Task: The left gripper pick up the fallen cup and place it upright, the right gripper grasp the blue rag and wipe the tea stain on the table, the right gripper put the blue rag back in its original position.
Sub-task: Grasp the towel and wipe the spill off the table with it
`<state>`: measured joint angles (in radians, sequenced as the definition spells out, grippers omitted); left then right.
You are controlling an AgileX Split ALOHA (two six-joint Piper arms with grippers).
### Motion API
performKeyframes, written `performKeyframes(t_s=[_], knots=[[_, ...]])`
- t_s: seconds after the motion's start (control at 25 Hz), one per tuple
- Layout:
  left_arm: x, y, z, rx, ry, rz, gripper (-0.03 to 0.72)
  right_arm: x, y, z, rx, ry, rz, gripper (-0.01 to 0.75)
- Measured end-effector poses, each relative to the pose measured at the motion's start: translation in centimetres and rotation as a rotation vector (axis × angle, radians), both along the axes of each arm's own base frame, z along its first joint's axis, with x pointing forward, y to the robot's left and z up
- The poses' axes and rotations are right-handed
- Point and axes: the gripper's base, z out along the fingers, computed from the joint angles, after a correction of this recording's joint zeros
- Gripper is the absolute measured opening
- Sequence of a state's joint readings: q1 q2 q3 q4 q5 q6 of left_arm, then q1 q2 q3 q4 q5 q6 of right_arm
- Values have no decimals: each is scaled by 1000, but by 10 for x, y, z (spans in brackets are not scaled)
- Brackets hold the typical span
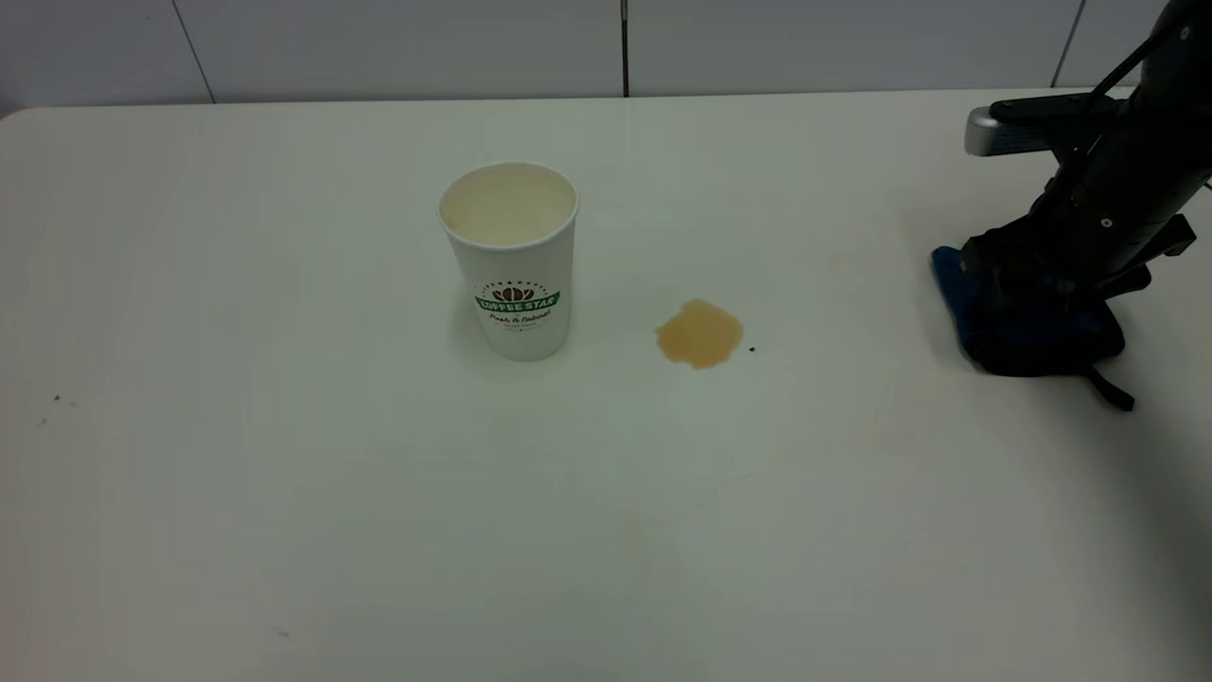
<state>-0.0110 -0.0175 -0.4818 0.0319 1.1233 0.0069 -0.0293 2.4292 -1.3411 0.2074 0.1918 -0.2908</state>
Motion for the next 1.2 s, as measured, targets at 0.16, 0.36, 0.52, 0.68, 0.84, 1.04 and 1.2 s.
performKeyframes(t_s=[0.16,0.36,0.52,0.68,0.84,1.04,1.2], knots=[[0,0,0,0,0,0,585,1,0,0,-7,-17,5,465],[0,0,0,1,0,-1,585,2,10,0,-12,-22,37,87],[0,0,0,1,0,-1,585,5,37,2,-17,-53,100,55],[0,0,0,1,0,-1,585,17,76,12,-13,-109,189,55],[0,0,0,1,0,-1,585,36,108,24,-3,-192,248,55],[0,0,0,1,0,-1,585,53,136,16,11,-206,301,55],[0,0,0,1,0,-1,585,52,173,9,20,-158,391,55]])
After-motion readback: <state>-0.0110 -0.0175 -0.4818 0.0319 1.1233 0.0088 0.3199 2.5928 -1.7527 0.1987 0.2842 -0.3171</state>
